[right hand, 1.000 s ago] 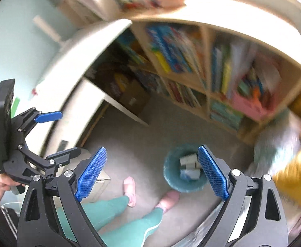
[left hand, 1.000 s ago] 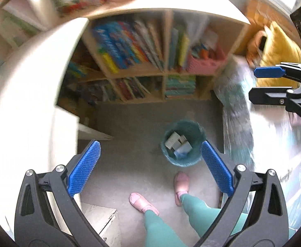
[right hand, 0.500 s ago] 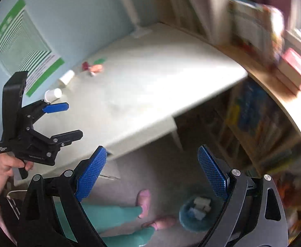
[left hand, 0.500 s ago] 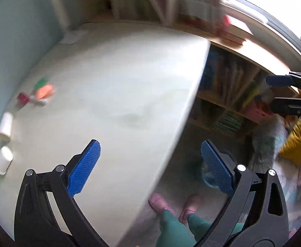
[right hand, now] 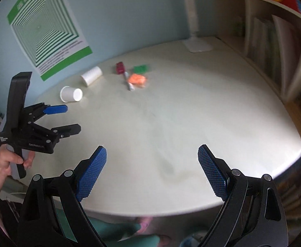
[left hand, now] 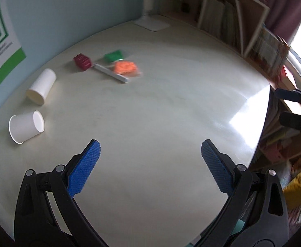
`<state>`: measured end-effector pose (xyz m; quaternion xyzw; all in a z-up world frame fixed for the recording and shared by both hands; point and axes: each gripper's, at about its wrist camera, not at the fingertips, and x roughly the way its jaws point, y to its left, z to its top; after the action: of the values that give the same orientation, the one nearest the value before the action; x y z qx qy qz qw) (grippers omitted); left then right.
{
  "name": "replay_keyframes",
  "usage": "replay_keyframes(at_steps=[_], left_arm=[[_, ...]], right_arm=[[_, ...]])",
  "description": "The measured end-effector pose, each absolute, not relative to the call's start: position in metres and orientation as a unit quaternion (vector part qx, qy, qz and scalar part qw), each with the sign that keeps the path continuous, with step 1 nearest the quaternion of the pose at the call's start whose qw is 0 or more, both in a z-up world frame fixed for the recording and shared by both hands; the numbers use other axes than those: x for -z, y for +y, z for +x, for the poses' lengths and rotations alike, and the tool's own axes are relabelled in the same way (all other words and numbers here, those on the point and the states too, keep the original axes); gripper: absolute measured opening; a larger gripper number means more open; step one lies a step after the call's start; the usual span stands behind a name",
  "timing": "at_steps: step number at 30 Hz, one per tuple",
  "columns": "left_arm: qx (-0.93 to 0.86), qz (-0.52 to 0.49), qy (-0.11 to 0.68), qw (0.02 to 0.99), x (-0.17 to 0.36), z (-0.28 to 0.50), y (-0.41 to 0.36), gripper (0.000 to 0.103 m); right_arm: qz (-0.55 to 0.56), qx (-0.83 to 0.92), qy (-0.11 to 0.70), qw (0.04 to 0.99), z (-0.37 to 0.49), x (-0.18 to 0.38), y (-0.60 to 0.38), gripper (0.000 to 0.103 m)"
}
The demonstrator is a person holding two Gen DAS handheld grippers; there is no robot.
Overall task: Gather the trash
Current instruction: 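Swing both tools back to the table, then grasp the white marker with the left tool while the right tool grasps the orange bag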
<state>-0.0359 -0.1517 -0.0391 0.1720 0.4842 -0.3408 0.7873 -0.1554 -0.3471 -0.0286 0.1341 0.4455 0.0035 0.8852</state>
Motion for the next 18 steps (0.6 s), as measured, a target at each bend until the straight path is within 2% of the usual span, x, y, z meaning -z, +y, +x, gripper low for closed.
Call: replay_keyframes(at_steps=[8,18], left_arm=[[0.338,0.134,0.497,0.788,0.046,0.009,-0.144,0.096],[0.335,0.106,0.516,0.781,0.076,0.064,-0.182,0.096]], right_arm=[[0.115,-0.082,0.463,0.875,-0.072,0.041,-0.347,0.089],[0.040,-0.199,0.501,0.842,0.041,0.071,-0.360,0.076]])
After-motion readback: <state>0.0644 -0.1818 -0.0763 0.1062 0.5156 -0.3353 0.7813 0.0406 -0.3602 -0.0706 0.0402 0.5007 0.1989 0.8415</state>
